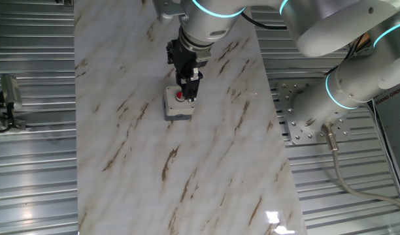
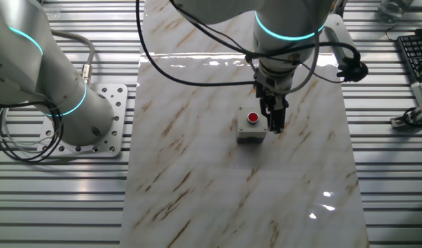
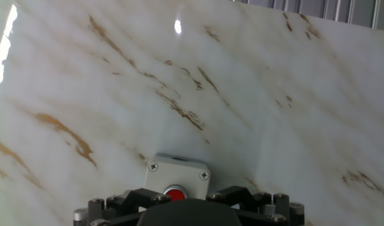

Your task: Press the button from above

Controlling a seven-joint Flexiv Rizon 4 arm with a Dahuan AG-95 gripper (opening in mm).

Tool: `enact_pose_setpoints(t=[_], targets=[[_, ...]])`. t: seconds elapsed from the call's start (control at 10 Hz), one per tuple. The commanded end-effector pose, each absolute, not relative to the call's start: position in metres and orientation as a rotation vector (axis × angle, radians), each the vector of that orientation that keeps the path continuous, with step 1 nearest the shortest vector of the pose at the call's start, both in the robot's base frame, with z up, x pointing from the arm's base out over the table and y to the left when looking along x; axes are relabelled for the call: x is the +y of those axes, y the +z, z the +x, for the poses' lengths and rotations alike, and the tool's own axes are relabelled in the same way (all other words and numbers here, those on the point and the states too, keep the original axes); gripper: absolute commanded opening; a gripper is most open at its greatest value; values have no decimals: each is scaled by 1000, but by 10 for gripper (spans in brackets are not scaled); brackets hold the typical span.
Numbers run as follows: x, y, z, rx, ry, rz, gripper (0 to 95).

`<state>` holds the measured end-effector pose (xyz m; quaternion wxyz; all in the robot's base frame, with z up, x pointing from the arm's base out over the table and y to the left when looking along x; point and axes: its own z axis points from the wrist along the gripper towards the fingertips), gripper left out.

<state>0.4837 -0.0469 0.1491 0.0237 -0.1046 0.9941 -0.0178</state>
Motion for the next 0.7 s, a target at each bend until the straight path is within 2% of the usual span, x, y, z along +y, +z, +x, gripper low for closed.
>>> enact_pose_setpoints(t=[0.1,0.7], targets=[[-49,147,483,3073,-53,-334,950],[-63,138,481,3040,-54,-380,950]])
